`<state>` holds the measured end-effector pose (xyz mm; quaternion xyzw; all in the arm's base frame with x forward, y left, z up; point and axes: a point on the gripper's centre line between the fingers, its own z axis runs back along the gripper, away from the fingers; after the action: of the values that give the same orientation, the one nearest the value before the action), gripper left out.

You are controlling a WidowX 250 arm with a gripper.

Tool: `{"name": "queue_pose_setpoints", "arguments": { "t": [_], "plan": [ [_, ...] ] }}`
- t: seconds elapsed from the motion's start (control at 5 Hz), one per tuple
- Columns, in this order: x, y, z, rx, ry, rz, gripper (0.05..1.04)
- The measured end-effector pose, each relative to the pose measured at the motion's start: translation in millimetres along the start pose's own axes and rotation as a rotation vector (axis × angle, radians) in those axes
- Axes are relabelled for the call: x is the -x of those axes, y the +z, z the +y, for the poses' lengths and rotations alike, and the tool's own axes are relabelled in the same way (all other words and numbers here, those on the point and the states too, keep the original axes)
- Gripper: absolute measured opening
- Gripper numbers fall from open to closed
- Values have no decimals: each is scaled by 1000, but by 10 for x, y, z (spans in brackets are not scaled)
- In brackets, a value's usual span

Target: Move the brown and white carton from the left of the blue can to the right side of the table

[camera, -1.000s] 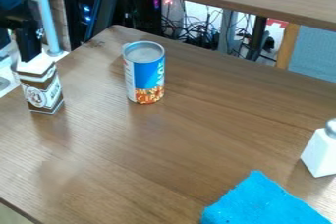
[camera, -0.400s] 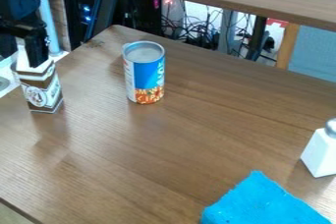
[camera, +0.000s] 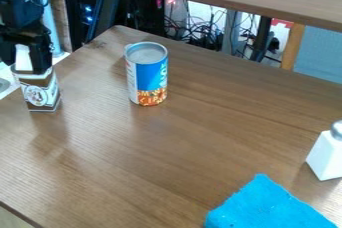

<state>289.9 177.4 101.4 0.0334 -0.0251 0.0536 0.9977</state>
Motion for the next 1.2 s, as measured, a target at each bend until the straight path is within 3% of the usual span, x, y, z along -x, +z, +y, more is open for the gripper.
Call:
{"name": "queue_pose_setpoints", "arguments": {
  "t": [0.4,0.6,0.8,1.0,1.2],
  "plan": [
    [-29,-90,1,-13,48,-35,863],
    [-23,-84,-1,-18,69,-48,863],
    [23,-38,-92,-2,68,-12,862],
    [-151,434,-293,7,41,-96,862],
    [-313,957,-578,55,29,-200,862]
  ]
}}
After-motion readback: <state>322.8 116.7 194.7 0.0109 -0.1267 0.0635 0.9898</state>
